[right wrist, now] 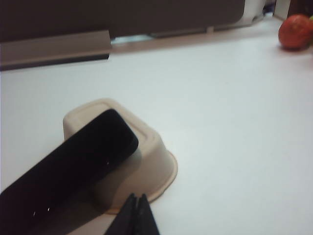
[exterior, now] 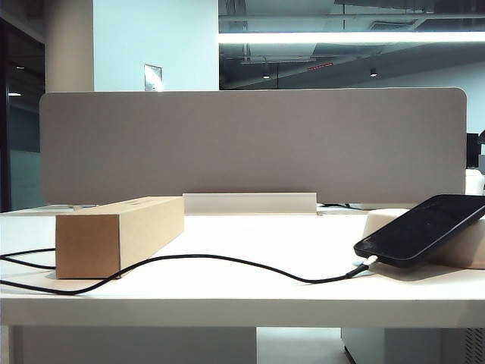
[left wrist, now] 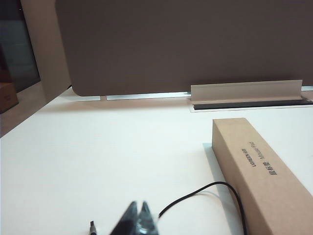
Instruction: Pick up the charging cable and the phone, plug the charging cable into the charging port on the phone, and finally place them back on the table.
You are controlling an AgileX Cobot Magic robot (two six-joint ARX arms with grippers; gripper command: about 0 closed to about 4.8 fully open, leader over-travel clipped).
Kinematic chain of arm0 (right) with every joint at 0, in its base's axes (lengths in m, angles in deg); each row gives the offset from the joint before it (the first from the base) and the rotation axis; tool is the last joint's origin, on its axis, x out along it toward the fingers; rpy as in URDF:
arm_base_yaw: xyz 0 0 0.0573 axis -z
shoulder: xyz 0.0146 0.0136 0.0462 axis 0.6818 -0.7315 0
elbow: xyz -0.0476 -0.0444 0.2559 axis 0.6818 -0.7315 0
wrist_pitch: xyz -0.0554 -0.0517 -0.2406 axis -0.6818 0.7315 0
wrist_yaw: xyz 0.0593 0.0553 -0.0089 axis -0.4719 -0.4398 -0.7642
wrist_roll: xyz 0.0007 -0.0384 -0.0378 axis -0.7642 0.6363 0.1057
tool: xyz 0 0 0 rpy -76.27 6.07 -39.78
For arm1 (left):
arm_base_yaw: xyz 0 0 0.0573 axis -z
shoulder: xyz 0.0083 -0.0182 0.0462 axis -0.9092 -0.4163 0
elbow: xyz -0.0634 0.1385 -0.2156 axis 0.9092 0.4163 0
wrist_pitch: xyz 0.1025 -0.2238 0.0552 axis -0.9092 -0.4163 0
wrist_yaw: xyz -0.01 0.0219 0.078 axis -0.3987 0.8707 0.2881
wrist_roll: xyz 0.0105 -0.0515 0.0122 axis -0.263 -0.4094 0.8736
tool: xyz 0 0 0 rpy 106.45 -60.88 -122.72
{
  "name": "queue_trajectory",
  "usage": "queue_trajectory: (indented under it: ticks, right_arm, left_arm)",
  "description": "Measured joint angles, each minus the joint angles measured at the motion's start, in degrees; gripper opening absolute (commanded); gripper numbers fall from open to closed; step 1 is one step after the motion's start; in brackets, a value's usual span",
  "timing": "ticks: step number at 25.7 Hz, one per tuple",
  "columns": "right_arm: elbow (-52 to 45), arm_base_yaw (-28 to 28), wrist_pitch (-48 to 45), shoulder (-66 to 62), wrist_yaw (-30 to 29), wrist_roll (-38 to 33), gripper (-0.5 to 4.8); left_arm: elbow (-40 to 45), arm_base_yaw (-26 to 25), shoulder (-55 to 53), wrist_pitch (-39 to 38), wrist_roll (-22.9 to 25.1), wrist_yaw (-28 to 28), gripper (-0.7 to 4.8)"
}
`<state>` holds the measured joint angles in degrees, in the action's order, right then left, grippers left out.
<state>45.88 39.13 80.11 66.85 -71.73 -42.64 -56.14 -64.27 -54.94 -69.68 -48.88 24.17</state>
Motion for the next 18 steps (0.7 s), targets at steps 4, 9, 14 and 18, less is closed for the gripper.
queue_trajectory:
  ticks: [4,9,14,18]
  right_arm:
    - [0.0,0.22,1.92,4.83,-0.02,0.2,-0.01]
    - [0.0,2.99,7.19,8.28,-4.13,0.44,-0.01]
    - [0.0,4.52,8.31,8.79,-5.2,0.66,-0.01]
    - [0.0,5.31,9.05,8.81,-5.38,0.66,-0.01]
  left_arm:
    - [0.0,0.0,0.0,0.0,0.0,0.0,-0.06]
    - [0.0,0.0,0.0,0.0,0.0,0.0,-0.06]
    - [0.0,0.0,0.0,-0.04,0.0,0.0,-0.06]
    - [0.0,0.0,0.0,-0.02,0.0,0.0,-0.06]
